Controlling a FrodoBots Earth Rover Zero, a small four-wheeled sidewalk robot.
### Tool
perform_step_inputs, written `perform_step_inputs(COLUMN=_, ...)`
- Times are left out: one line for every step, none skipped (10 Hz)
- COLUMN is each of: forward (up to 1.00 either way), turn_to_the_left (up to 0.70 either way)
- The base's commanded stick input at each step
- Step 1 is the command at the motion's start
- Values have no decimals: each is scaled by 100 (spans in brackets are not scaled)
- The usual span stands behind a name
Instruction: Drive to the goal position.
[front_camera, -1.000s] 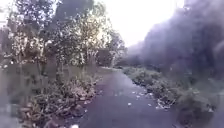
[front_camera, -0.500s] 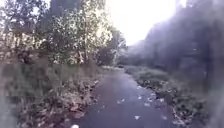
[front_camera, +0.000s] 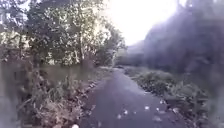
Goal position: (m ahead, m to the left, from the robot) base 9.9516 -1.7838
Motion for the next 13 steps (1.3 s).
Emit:
perform_step_inputs(forward=85, turn_to_the_left=2)
perform_step_inputs(forward=85, turn_to_the_left=-8)
perform_step_inputs(forward=85, turn_to_the_left=-16)
perform_step_inputs(forward=85, turn_to_the_left=-34)
perform_step_inputs(forward=85, turn_to_the_left=-34)
perform_step_inputs(forward=85, turn_to_the_left=0)
perform_step_inputs(forward=85, turn_to_the_left=0)
perform_step_inputs(forward=85, turn_to_the_left=0)
perform_step_inputs(forward=85, turn_to_the_left=0)
perform_step_inputs(forward=85, turn_to_the_left=0)
perform_step_inputs(forward=85, turn_to_the_left=0)
perform_step_inputs(forward=85, turn_to_the_left=0)
perform_step_inputs(forward=85, turn_to_the_left=0)
